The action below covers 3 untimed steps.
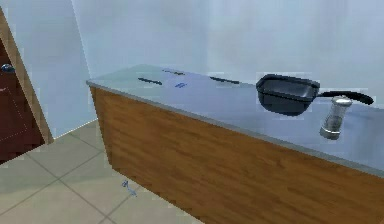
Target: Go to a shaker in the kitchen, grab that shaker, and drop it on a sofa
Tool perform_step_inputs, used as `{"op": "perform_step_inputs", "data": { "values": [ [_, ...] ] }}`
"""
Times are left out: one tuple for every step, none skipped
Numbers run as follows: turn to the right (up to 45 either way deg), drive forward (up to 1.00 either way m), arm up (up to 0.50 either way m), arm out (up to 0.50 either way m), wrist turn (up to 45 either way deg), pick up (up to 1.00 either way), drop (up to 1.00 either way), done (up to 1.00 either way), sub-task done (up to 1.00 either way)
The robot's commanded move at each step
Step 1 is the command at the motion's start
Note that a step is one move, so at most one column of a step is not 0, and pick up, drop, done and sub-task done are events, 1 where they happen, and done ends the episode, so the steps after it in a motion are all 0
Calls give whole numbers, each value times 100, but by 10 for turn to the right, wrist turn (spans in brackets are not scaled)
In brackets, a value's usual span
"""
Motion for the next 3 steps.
{"op": "perform_step_inputs", "data": {
  "values": [
    [0,0,0,0,0,100,0,0,0],
    [0,0,10,0,0,0,0,0,0],
    [0,0,6,0,0,0,0,0,0]
  ]
}}
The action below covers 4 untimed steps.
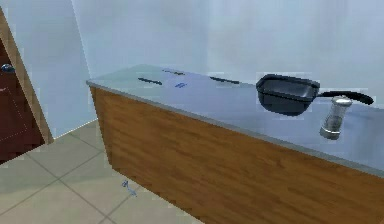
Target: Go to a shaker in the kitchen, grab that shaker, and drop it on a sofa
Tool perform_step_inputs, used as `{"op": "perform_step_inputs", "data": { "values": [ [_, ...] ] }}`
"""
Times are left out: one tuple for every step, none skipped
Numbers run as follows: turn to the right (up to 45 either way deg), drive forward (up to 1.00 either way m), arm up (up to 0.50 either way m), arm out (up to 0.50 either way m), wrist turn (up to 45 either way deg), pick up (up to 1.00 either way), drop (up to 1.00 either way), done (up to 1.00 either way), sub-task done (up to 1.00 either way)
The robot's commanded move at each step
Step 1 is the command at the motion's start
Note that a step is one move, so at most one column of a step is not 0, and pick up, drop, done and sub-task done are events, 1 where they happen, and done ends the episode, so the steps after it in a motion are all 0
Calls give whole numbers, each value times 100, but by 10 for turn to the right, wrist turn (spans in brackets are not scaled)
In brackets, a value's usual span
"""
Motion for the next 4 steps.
{"op": "perform_step_inputs", "data": {
  "values": [
    [0,0,0,0,-450,0,0,0,0],
    [0,0,0,0,-450,0,0,0,0],
    [0,0,0,0,-240,0,0,0,0],
    [0,0,0,-18,0,0,0,0,0]
  ]
}}
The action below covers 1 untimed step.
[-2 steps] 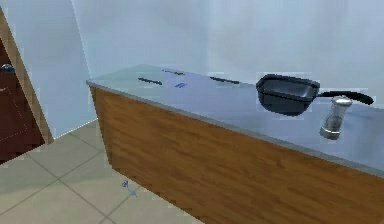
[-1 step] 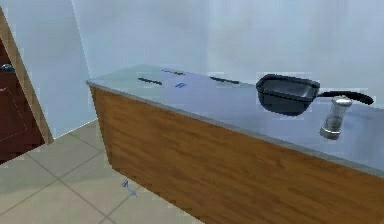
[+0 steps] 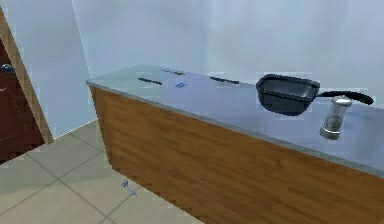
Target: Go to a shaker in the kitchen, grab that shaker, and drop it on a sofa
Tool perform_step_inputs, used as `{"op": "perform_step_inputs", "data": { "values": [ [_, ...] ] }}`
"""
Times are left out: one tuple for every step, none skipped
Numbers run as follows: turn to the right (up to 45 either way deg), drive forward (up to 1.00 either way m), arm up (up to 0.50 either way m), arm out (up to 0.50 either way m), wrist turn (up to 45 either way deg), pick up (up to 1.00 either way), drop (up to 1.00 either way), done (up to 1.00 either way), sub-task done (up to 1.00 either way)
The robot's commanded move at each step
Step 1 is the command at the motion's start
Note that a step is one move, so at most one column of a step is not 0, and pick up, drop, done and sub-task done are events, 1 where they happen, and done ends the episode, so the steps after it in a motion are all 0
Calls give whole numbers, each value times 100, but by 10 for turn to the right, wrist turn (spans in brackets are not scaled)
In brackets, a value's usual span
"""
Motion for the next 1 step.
{"op": "perform_step_inputs", "data": {
  "values": [
    [-450,0,0,0,0,0,0,0,0]
  ]
}}
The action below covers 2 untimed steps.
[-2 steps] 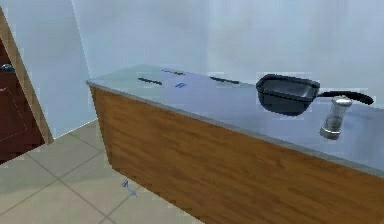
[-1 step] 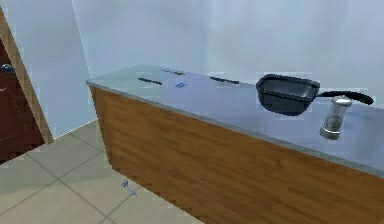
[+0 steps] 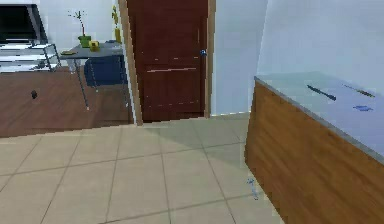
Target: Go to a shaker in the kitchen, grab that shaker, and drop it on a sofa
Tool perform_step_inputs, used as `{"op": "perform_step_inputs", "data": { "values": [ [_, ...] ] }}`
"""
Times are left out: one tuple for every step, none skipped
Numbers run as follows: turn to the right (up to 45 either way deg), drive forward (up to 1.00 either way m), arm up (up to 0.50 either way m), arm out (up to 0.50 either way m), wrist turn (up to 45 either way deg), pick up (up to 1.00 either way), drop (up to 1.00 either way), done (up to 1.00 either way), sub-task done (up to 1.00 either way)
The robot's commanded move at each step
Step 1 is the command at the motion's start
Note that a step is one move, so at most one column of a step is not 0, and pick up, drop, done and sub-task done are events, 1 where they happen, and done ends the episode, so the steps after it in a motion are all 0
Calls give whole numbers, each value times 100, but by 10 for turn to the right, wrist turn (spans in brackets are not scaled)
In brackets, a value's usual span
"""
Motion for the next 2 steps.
{"op": "perform_step_inputs", "data": {
  "values": [
    [-120,0,0,0,0,0,0,0,0],
    [0,5,0,0,0,0,0,0,0]
  ]
}}
